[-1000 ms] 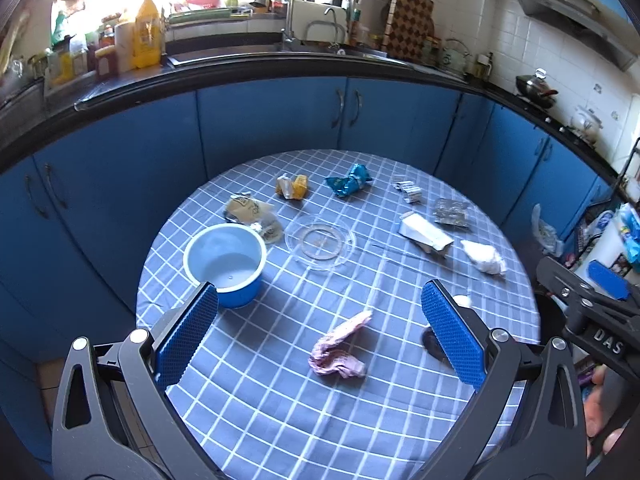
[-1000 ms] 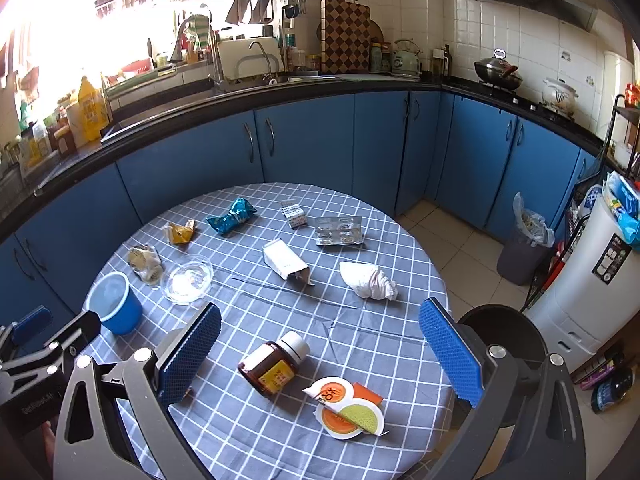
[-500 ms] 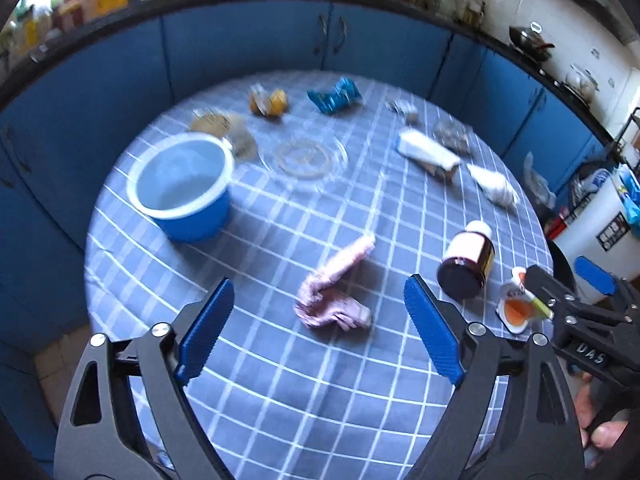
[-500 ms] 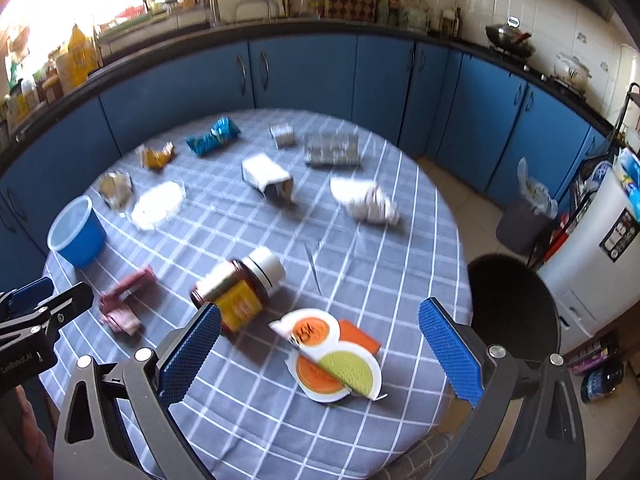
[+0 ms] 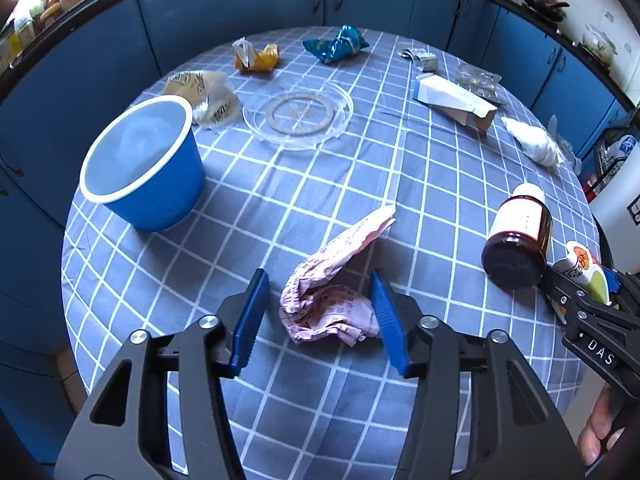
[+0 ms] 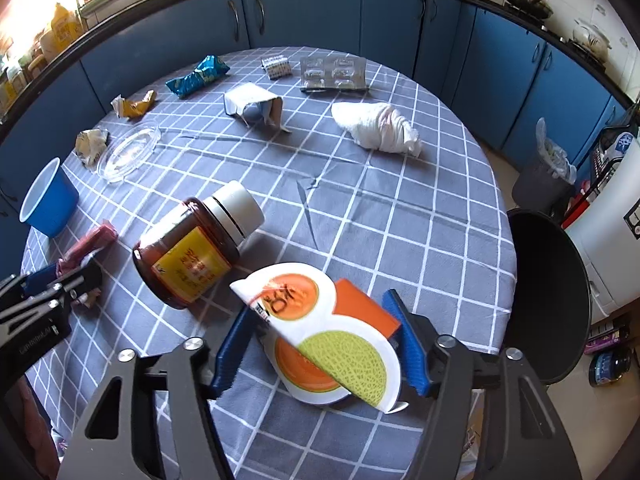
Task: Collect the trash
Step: 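Carry the pink paper and orange-green lid over the black trash bin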
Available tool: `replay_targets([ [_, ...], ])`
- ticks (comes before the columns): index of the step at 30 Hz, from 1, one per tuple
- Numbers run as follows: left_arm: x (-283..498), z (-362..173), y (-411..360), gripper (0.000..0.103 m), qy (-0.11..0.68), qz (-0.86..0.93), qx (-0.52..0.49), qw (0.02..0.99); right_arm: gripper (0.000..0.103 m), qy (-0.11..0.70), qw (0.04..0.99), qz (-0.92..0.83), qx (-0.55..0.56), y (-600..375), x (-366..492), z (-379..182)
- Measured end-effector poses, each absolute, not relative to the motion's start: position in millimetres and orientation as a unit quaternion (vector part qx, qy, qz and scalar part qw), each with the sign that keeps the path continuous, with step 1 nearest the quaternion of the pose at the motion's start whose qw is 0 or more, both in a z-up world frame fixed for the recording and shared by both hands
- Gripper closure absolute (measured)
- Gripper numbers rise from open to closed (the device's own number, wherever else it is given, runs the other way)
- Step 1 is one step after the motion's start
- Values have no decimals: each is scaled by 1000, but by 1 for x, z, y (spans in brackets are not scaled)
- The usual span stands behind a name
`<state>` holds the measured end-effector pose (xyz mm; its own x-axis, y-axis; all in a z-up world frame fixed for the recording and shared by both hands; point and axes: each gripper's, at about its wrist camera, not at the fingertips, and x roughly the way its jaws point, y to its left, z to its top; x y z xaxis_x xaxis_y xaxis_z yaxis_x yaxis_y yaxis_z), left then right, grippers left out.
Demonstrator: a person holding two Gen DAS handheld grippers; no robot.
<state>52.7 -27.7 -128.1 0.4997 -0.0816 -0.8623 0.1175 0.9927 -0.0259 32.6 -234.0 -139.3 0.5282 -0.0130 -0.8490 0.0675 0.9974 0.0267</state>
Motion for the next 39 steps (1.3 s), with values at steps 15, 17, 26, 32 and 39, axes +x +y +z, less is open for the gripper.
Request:
replay_targets([
  [15,60,-87,-51,78,435,-74,18,897,56,429,902,-34,22,-245,37,-100],
  [17,65,-83,-62,78,433,-83,23,897,56,425,904,-36,29,-251,41,-95],
  [26,78,-62,-132,78,409,-146,53,899,55,413,906,-72,56,-295,44,-89],
  [32,80,-62,-181,78,405,-187,77,892,55,405,905,-110,73,-338,38,-85],
  [39,75,-66,-237,78,408,-230,96,878,54,403,899,-146,91,-384,25,-87],
])
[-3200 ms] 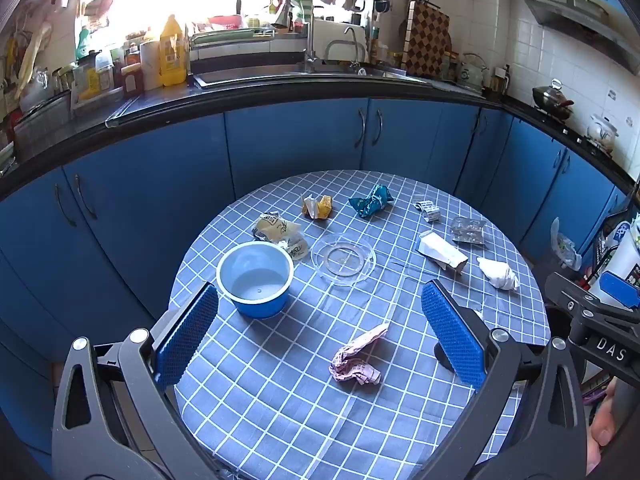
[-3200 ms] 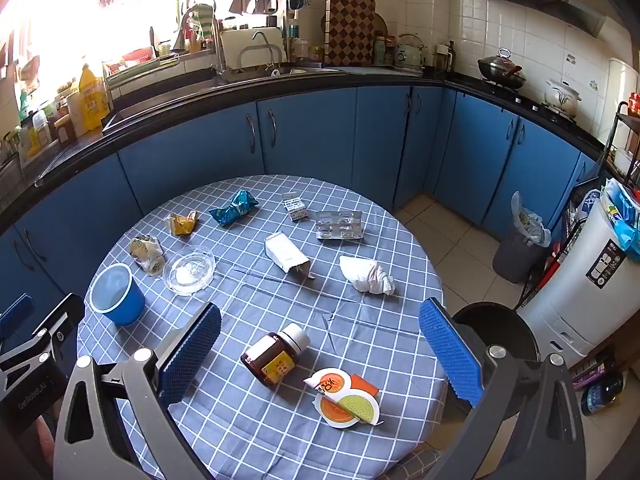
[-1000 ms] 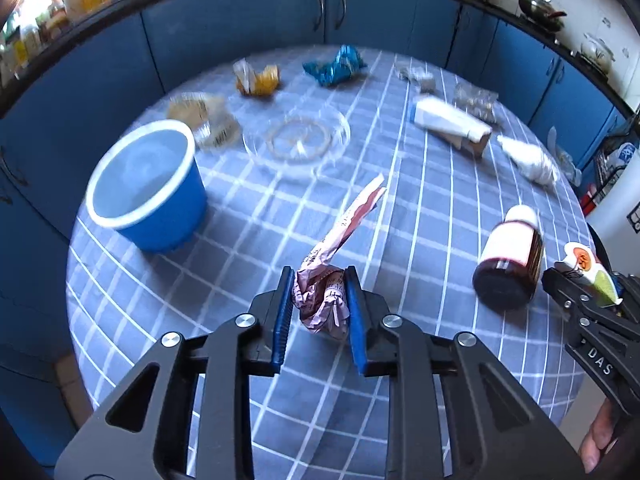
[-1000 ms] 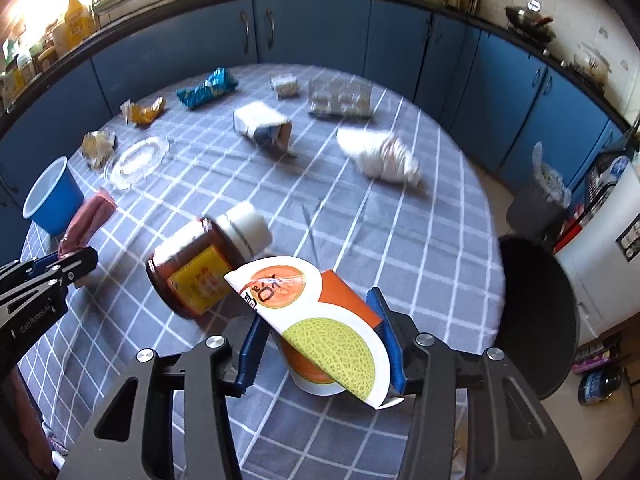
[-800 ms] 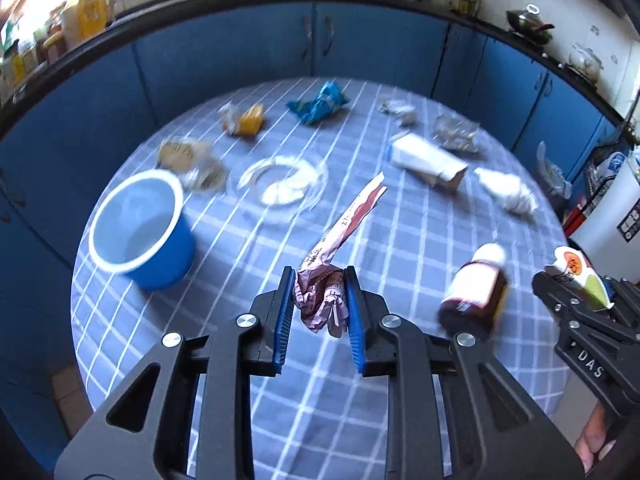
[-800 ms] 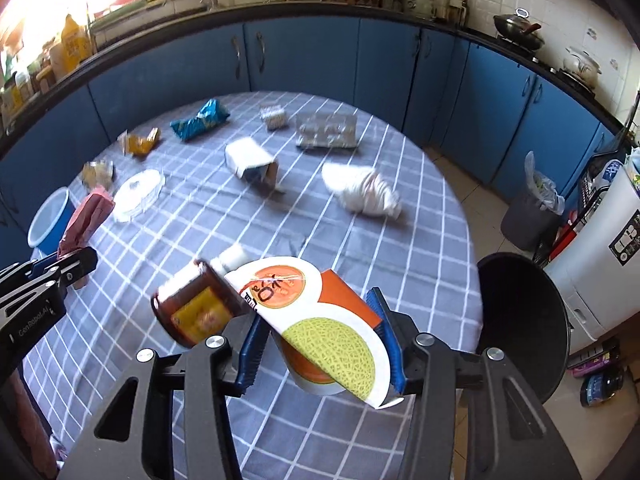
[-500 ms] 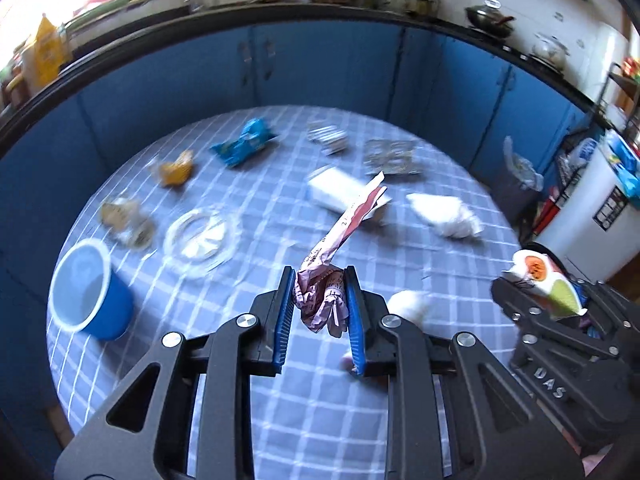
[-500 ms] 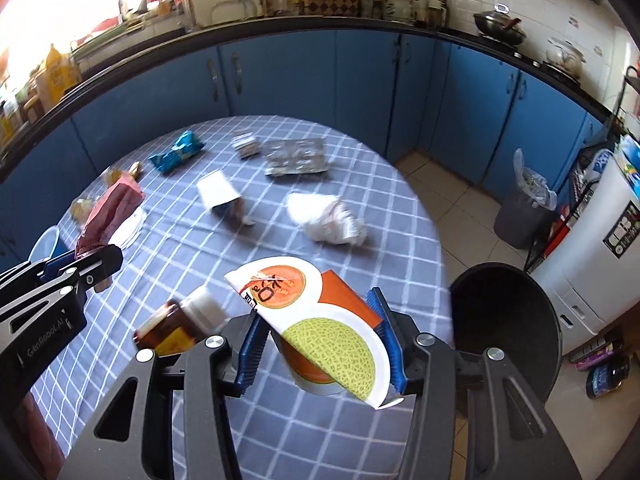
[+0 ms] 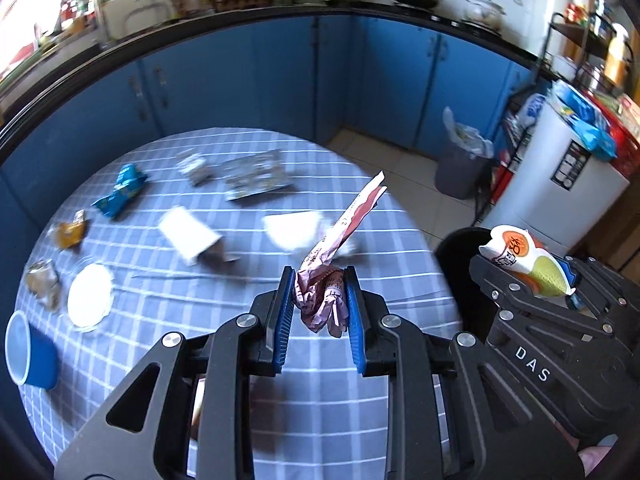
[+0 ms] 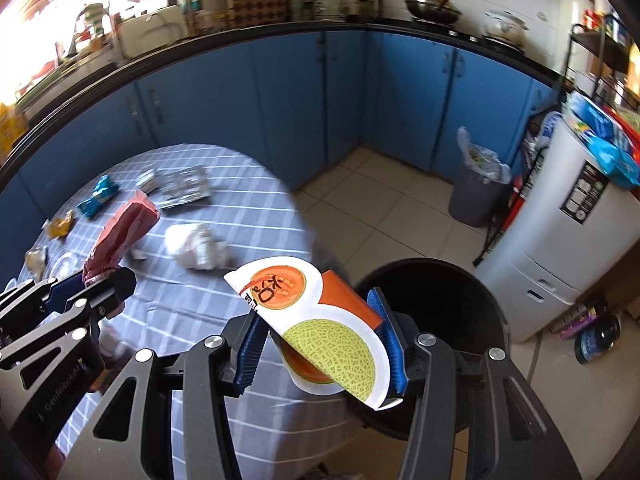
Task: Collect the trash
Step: 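Carry the pink paper and orange-green lid over the black trash bin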
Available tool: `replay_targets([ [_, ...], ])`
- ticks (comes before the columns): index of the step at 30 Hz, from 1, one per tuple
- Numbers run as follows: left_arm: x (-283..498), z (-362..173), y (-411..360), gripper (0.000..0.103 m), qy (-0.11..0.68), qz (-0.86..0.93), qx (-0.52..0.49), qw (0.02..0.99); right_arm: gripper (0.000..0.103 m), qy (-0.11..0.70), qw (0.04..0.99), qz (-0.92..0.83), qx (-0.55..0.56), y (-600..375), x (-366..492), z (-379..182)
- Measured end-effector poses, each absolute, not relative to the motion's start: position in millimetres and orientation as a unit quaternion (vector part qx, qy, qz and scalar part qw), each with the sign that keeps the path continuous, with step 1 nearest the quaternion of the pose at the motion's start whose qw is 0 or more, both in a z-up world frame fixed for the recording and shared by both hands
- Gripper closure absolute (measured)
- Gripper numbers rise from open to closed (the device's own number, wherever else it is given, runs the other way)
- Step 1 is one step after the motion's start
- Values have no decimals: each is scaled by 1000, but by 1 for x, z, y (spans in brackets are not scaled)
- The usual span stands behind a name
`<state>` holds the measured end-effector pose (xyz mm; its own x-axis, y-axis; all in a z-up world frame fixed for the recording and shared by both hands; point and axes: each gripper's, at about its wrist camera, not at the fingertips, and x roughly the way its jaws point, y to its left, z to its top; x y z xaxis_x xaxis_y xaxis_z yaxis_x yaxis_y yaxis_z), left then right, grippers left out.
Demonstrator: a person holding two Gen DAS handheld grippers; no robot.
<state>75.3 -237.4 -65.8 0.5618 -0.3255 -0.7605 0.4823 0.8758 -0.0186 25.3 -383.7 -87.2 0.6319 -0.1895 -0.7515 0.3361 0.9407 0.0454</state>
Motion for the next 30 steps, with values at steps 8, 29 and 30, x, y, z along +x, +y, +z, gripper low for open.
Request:
replay_targets([
  [8,64,-65,-289,78,403,-261,118,869,54,399,894,-172,108,-424,12,-90],
  [29,68,-64,-355,78,394,-289,138,861,29,375,890,-218,139,-482,-9,-94],
  [30,67,-62,-355,78,393,-290,136,862,28,375,891,-217,138,-482,-10,-93],
])
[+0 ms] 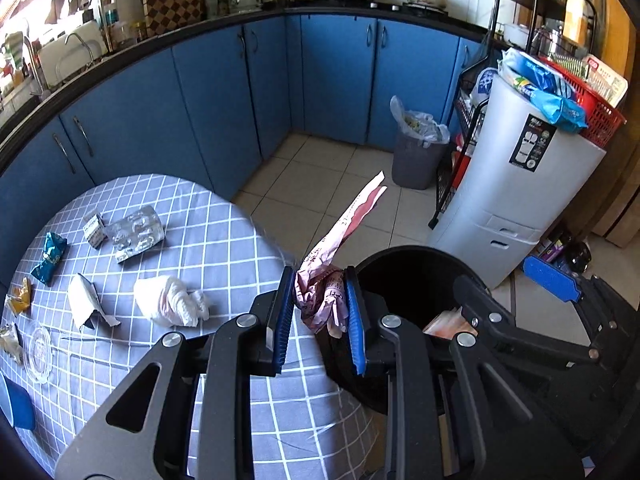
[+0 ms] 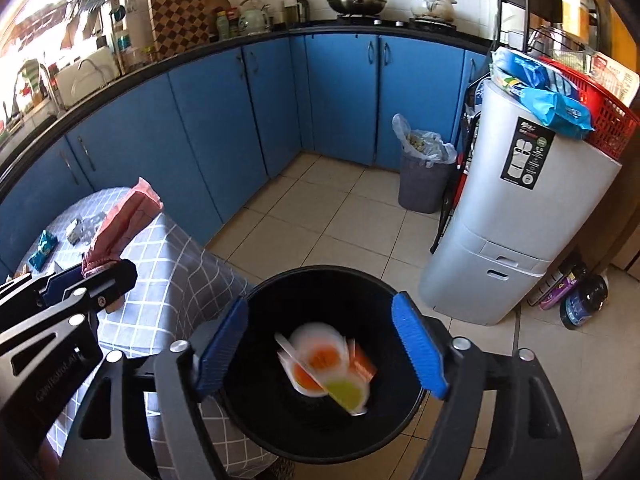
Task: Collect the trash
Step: 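Carry the pink paper and orange-green lid over the black trash bin, then open both grippers to drop the paper and lid into the bin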
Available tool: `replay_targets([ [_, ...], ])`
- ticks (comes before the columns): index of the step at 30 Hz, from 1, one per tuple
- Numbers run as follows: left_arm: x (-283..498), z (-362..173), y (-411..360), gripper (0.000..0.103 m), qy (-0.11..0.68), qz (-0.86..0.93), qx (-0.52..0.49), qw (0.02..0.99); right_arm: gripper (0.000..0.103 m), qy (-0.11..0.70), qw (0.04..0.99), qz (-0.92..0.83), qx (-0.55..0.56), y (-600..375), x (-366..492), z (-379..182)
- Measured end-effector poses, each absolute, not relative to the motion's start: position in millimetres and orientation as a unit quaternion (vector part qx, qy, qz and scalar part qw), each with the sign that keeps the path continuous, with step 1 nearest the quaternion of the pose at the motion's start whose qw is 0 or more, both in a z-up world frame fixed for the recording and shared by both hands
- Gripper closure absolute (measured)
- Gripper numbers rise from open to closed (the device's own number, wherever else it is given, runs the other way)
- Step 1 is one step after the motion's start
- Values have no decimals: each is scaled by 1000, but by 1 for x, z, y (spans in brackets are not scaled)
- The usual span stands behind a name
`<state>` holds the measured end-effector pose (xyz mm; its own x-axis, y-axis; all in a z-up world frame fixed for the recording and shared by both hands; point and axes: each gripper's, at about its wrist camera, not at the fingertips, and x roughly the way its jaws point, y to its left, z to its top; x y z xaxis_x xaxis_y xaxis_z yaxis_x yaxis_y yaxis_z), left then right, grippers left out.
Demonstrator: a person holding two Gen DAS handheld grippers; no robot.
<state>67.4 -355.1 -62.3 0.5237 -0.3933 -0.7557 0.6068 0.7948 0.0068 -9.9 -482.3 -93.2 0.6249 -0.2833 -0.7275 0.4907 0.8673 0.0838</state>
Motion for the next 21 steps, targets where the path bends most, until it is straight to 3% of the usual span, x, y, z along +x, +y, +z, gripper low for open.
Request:
replay_targets([
  [18,59,-55,-380,75,384,-316,146,855,27,379,883,-237,141,-488,-26,-95],
  [19,59,-55,-379,70,383,-315,146,856,27,379,883,-237,140,-488,-26,-95],
  [21,58,-54,-376,42,377,-305,149,862,27,379,884,-236,141,-488,-26,-95],
])
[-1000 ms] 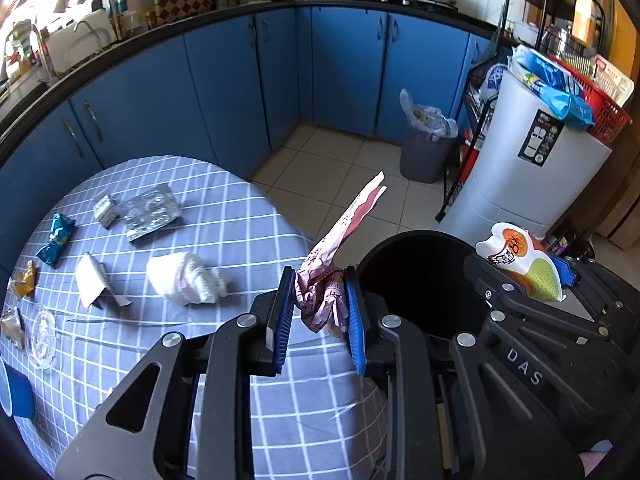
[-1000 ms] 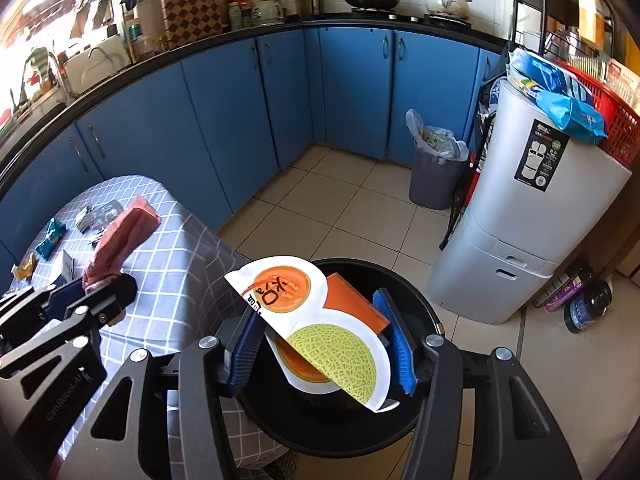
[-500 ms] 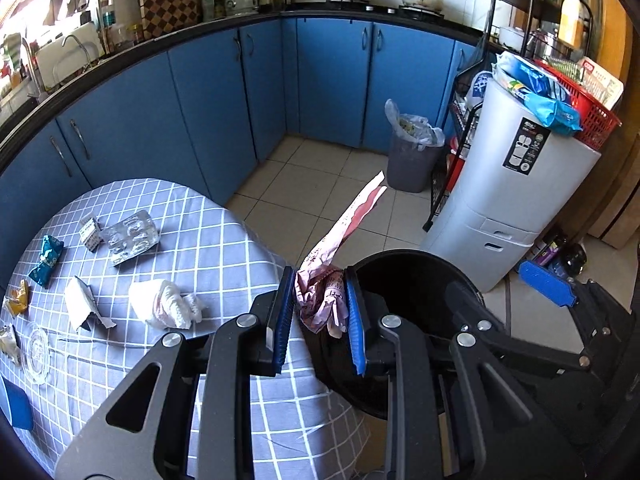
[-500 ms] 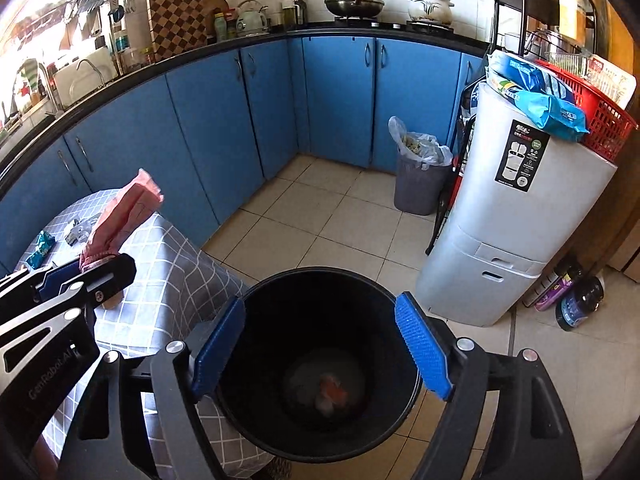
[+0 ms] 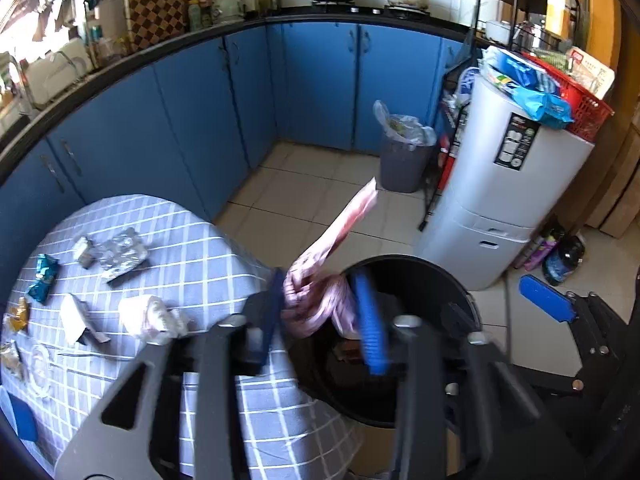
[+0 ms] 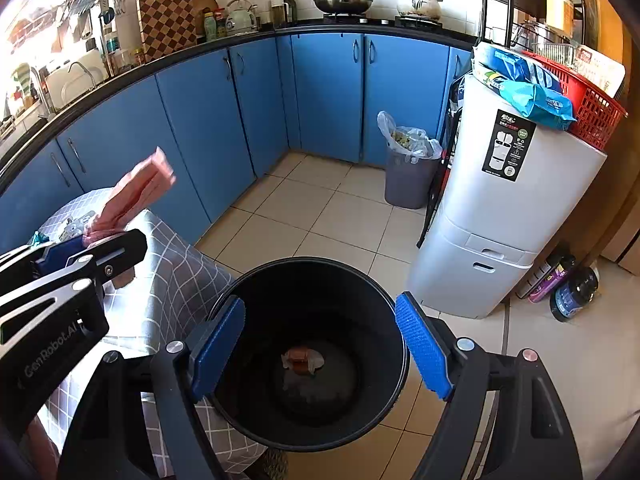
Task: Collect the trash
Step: 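Open both grippers to drop the paper and lid into the bin, then grasp the brown jar with the left gripper while the right gripper grasps the white tissue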
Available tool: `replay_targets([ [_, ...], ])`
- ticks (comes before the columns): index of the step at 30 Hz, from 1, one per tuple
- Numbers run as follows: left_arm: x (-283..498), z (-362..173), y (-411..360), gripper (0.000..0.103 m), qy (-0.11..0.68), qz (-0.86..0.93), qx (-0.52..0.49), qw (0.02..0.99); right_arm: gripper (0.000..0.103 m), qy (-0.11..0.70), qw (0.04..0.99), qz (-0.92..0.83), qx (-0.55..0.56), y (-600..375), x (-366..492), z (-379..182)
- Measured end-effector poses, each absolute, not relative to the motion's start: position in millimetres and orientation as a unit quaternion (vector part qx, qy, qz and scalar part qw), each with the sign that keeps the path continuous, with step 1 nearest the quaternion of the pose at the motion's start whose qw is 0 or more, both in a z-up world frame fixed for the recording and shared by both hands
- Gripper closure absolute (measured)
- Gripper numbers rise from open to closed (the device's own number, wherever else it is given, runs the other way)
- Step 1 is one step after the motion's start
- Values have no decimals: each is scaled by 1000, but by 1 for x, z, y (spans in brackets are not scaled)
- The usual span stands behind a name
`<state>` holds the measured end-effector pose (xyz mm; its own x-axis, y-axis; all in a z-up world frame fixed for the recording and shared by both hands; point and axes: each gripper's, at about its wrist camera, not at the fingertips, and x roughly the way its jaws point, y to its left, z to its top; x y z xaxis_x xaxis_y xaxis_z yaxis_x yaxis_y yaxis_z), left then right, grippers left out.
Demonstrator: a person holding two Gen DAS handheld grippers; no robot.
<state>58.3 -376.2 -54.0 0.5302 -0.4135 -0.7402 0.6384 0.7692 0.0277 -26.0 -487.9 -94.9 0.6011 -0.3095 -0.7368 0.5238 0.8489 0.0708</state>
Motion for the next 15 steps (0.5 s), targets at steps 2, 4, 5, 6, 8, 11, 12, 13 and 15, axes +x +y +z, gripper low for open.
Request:
replay_targets([
  [2,56,-50,-370,14,365,-309,135,867,27,380,884,-233,143,-488,-26,-95],
  [4,52,-43,-365,14,346,-306,129,878,27,381,883,-233,142,-486,-26,-96],
  [5,50,-41,-365,13,337,-302,137,881,27,382,883,-232,142,-485,-26,-96],
  [6,50,-40,-365,13,333,-299,142,883,27,383,883,-231,142,-484,-25,-95],
  [8,48,-39,-361,12,329,-292,147,886,27,382,884,-230,142,-481,-25,-94],
  [11,48,-40,-351,7,330,-282,142,890,27,379,885,-230,140,-477,-25,-92],
  [12,47,-40,-347,5,330,-278,141,891,27,378,886,-229,141,-476,-24,-91],
  [13,47,-40,-344,3,329,-273,140,893,27,377,886,-229,141,-474,-24,-91],
  [15,45,-41,-336,3,326,-263,144,897,27,375,888,-228,139,-470,-22,-90],
])
